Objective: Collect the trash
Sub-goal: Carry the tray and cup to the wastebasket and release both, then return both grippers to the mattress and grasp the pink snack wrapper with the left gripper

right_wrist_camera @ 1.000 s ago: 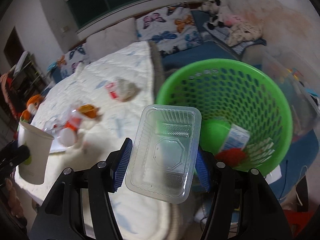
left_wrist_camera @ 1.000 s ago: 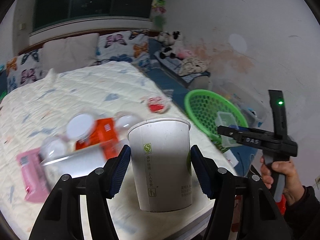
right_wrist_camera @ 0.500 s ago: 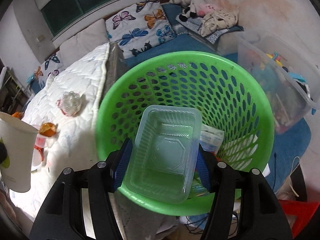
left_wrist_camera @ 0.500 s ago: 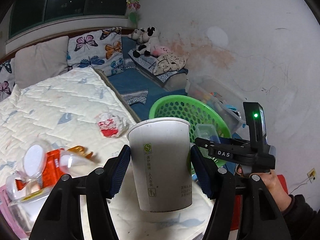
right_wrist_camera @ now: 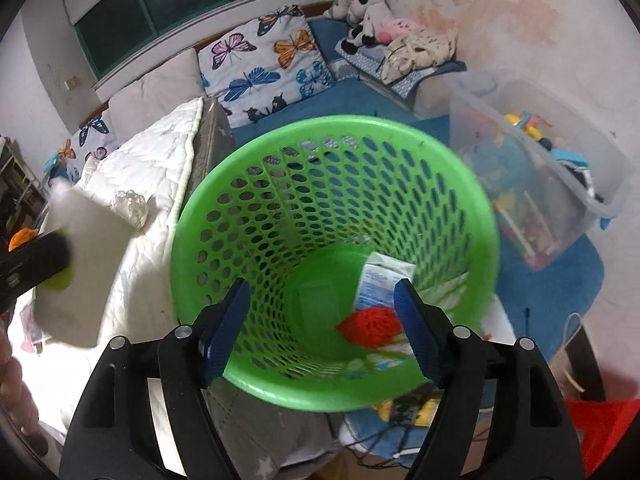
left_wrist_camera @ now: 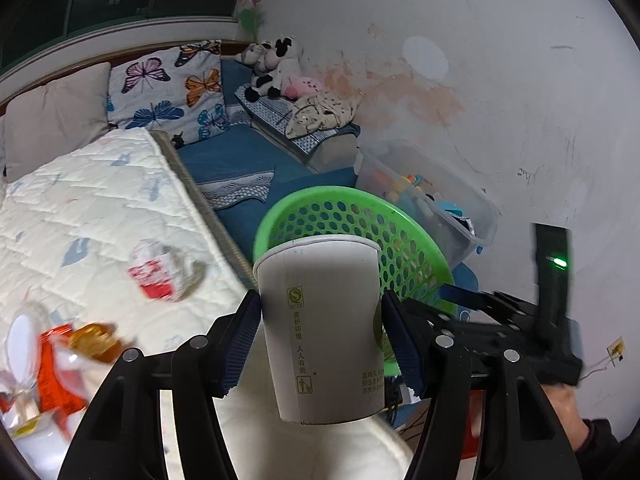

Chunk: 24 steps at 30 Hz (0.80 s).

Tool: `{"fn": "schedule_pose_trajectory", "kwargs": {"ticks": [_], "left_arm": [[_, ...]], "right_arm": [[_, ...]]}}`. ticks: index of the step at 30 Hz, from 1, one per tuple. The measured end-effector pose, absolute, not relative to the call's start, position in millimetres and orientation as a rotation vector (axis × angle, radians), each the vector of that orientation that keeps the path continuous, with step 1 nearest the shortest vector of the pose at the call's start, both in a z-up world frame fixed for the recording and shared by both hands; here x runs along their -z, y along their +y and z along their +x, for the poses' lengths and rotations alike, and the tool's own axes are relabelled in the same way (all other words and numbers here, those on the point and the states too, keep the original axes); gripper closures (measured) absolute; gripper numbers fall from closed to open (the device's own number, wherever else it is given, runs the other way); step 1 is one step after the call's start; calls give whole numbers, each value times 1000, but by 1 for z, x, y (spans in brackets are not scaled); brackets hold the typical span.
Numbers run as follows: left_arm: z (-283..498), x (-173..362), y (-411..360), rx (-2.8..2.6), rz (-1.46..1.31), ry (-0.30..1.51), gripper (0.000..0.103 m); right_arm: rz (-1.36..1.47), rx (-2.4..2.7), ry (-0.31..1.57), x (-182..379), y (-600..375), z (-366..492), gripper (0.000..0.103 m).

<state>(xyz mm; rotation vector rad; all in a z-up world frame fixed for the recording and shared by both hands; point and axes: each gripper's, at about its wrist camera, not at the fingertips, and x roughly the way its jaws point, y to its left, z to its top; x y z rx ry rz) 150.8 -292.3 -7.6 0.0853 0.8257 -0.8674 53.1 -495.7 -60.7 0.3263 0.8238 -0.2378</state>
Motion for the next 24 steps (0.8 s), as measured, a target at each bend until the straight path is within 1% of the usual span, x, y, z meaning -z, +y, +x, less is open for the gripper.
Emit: {"fn": "schedule_pose_trajectory", "kwargs": {"ticks": [6, 12, 14, 19, 24], "left_arm": [[155, 22, -325, 879, 100, 860, 42], [161, 36, -338, 877, 64, 906, 39], [160, 37, -337, 875, 61, 904, 36], [156, 33, -326, 870, 59, 889, 36], [147, 20, -293, 828, 78, 844, 36]], "right_arm": [[316, 246, 798, 54, -496, 33, 29], [326, 243, 784, 53, -493, 24, 29], [319, 240, 783, 52, -490, 23, 29], [316, 215, 772, 48, -482, 22, 29], [312, 157, 771, 45, -463, 21, 29]]}}
